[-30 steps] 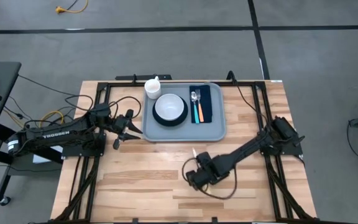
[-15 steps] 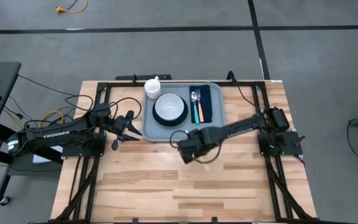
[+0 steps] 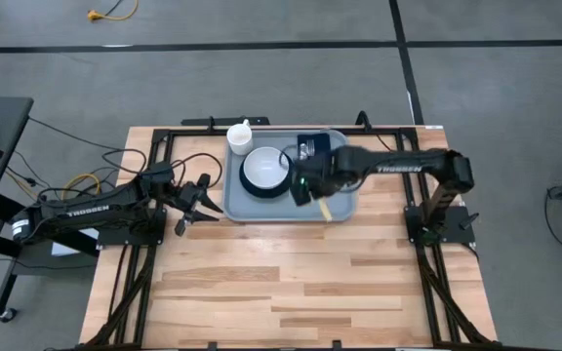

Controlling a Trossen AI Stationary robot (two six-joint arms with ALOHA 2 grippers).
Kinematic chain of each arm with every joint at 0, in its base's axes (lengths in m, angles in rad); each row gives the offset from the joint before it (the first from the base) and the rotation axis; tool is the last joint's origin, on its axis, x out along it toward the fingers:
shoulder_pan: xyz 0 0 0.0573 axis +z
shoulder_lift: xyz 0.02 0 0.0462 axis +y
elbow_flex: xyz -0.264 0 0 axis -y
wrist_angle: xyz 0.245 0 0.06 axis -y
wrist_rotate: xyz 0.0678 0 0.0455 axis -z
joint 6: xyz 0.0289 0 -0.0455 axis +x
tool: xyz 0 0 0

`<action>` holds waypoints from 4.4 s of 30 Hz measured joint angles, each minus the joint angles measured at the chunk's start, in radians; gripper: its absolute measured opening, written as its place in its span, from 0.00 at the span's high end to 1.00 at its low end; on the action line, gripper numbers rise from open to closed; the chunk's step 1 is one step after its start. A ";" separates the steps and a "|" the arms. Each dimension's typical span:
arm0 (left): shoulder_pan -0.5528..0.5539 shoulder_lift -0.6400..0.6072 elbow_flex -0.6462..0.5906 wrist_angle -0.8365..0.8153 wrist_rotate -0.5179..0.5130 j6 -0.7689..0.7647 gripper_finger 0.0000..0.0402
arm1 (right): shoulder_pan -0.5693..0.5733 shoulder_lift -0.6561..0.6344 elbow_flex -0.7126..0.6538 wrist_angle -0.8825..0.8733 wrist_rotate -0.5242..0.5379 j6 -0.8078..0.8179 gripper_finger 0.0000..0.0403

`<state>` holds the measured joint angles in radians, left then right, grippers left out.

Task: Set up tray
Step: Put the yellow knife on the blue napkin to the right of the orange spoon, then return to Home Position

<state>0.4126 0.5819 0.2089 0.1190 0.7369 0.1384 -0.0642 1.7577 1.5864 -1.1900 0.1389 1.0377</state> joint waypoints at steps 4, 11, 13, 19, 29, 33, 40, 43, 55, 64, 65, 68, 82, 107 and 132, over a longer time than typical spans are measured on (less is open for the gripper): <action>0.000 0.000 0.000 -0.002 0.000 0.005 0.73 | -0.102 0.000 0.000 0.020 -0.008 -0.061 0.96; 0.000 0.000 0.000 -0.003 0.000 0.007 0.73 | -0.310 0.089 -0.003 0.045 -0.039 -0.189 0.96; 0.000 0.000 0.000 -0.002 0.002 0.007 0.73 | -0.364 0.117 -0.004 0.059 -0.054 -0.208 0.96; 0.000 0.000 0.000 -0.016 -0.006 0.008 0.73 | -0.451 0.208 -0.003 0.199 -0.140 -0.270 0.96; 0.000 0.000 0.000 -0.021 -0.010 0.008 0.73 | -0.495 0.319 -0.004 0.185 -0.169 -0.305 0.95; 0.000 0.000 0.000 -0.024 -0.009 0.008 0.73 | -0.496 0.324 -0.004 0.179 -0.168 -0.302 0.95; 0.000 0.000 0.000 -0.024 -0.009 0.008 0.73 | -0.501 0.324 -0.004 0.137 -0.154 -0.247 0.95; 0.000 0.000 0.000 -0.024 -0.009 0.008 0.73 | -0.501 0.324 -0.004 0.109 -0.133 -0.230 0.95; 0.000 0.000 0.000 -0.024 -0.010 0.008 0.73 | -0.481 0.324 -0.004 0.089 -0.148 -0.173 0.91; 0.000 0.000 0.000 -0.024 -0.010 0.008 0.73 | -0.472 0.324 -0.004 0.089 -0.133 -0.176 0.88; 0.000 0.000 0.000 -0.024 -0.010 0.008 0.73 | -0.472 0.324 -0.004 0.089 -0.128 -0.178 0.88; 0.000 0.000 0.000 -0.024 -0.010 0.008 0.73 | -0.472 0.324 -0.004 0.083 -0.098 -0.178 0.87; 0.000 0.000 0.000 -0.024 -0.010 0.008 0.73 | -0.472 0.324 -0.004 0.083 -0.091 -0.181 0.87; -0.001 0.000 0.000 -0.024 -0.010 0.008 0.73 | -0.461 0.325 -0.004 0.100 -0.089 -0.207 0.87; 0.000 0.000 0.000 -0.024 -0.010 0.007 0.73 | -0.460 0.325 -0.004 0.103 -0.074 -0.218 0.68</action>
<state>0.4122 0.5819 0.2089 0.0948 0.7269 0.1452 -0.5240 2.0830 1.5826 -1.0874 0.0650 0.8195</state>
